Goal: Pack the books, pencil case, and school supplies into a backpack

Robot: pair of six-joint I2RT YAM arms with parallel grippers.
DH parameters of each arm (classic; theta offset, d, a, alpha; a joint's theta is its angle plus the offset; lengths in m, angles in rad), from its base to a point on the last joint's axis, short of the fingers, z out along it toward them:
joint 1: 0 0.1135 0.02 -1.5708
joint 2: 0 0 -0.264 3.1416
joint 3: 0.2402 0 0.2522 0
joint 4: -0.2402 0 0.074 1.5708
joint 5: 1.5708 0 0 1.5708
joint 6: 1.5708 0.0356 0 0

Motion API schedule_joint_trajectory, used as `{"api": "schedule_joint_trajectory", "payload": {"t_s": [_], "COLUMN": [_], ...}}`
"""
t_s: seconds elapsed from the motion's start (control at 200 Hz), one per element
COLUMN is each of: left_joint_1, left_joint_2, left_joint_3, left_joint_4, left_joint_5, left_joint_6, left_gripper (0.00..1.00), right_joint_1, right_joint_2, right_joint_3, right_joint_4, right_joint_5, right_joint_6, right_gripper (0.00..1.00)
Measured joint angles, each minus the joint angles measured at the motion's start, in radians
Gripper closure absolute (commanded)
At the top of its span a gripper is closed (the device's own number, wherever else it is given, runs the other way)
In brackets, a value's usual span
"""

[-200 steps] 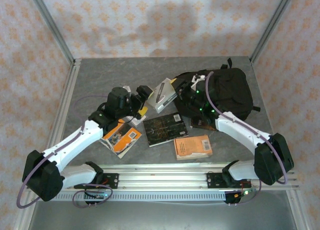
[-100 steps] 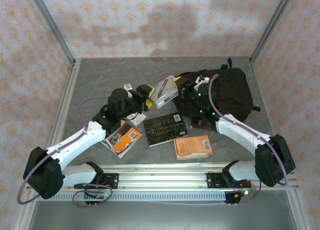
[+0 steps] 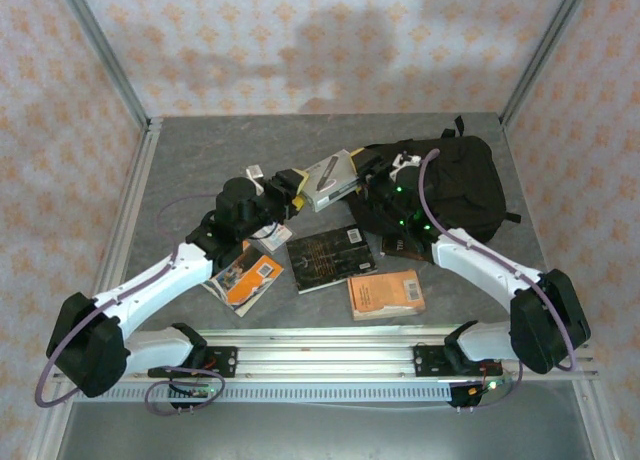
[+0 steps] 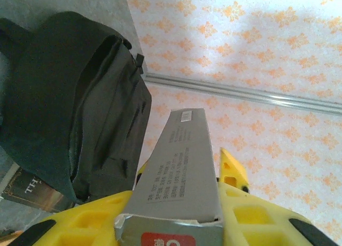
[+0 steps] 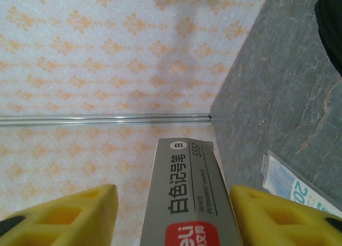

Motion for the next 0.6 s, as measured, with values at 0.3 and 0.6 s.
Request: {"api": "schedule_joint_trajectory", "payload": {"t_s": [0.3, 0.6], "left_joint_1": [0.017, 0.050], "left_joint_2": [-0.180, -0.269], "left_joint_3": [-0.011, -0.003], "left_joint_4": [-0.186, -0.467], "left_joint_5": [-0.137, -0.270], "left_joint_6": [0.112, 0.286], "left_gripper": [0.64, 0.66], "right_joint_1": [-0.016, -0.063], "right_joint_2": [-0.075, 0.209], "right_joint_3": [0.062, 0.560], "right_joint_4": [-0.359, -0.845], "right_joint_5": [0.122, 0.216], "right_joint_6": [-0.222, -0.675], "right_gripper": [0.24, 0.23]}}
